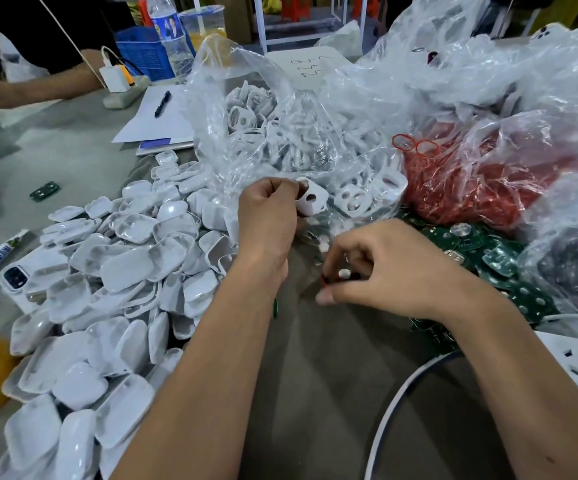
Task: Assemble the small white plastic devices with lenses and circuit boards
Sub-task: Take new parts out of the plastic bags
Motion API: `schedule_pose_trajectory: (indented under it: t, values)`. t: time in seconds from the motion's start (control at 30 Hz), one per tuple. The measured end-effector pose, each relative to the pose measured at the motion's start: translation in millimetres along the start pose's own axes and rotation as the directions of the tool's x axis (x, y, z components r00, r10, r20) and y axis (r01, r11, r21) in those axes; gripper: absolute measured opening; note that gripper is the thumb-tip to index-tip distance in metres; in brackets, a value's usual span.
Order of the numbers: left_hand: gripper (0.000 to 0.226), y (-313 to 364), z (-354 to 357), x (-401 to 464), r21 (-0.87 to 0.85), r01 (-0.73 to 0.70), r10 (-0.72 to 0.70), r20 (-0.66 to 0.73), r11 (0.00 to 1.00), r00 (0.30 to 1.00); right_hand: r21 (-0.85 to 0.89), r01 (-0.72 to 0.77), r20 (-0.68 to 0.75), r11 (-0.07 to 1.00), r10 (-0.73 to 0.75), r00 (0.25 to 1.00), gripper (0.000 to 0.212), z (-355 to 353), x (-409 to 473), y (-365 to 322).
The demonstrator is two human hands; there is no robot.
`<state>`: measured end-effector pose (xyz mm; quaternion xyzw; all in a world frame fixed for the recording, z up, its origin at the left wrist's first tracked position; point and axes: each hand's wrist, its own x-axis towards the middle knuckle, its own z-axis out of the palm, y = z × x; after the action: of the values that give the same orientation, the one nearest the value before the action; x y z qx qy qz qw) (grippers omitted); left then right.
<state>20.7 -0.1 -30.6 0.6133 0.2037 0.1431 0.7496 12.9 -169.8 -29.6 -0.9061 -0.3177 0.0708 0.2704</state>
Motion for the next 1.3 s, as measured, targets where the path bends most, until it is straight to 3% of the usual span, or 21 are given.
schedule_pose_trajectory:
  t: [0.07, 0.17, 0.3, 0.37, 0.43, 0.5, 0.8, 1.1, 1.3]
  values:
    - [0.024, -0.1, 0.1, -0.3, 0.064, -0.008, 0.009, -0.007, 0.998, 1.000, -0.050, 0.009, 0.044, 0.999, -0.007, 0.999, 0.029, 0.5, 1.5, -0.5]
    - [0.021, 2.0, 0.2, -4.2, 0.065, -0.041, 0.038, 0.041, 0.997, 0.998, 0.026, 0.021, 0.017, 0.999, -0.022, 1.000, 0.010, 1.0, 3.5, 2.9]
    - [0.040, 6.9, 0.1, -8.9, 0.085, -0.110, 0.098, 0.129, 0.990, 0.987, 0.259, -0.022, -0.231, 0.965, 0.085, 0.969, 0.010, 1.7, 6.0, 5.5]
    - [0.038, 7.2, 1.4, -10.8, 0.086, -0.119, 0.105, 0.145, 0.989, 0.984, 0.446, -0.034, -0.328, 0.895, 0.199, 0.924, 0.011, 1.1, 7.0, 9.3]
    - [0.034, 5.4, 2.6, -11.6, 0.073, -0.124, 0.110, 0.173, 0.990, 0.979, 0.663, -0.003, -0.328, 0.749, 0.294, 0.898, 0.010, 1.0, 7.4, 12.2]
    - [0.028, 1.8, 3.7, -11.3, 0.071, -0.131, 0.112, 0.225, 0.989, 0.968, 0.765, 0.027, -0.326, 0.643, 0.351, 0.878, 0.007, 2.6, 7.6, 13.1]
    - [0.004, -11.2, 10.8, -14.6, 0.118, -0.245, 0.205, 0.279, 0.962, 0.938, 0.838, 0.123, -0.390, 0.531, 0.428, 0.815, 0.015, 7.5, 11.6, 13.2]
    - [0.016, -17.4, 21.4, -20.8, 0.087, -0.355, 0.330, 0.217, 0.931, 0.919, 0.798, 0.181, -0.494, 0.575, 0.452, 0.743, 0.013, 14.9, 16.8, 10.8]
    - [0.009, -16.1, 21.2, -20.3, 0.148, -0.487, 0.450, 0.224, 0.861, 0.864, 0.949, 0.172, -0.289, 0.263, 0.514, 0.808, 0.003, 9.8, 16.3, 5.9]
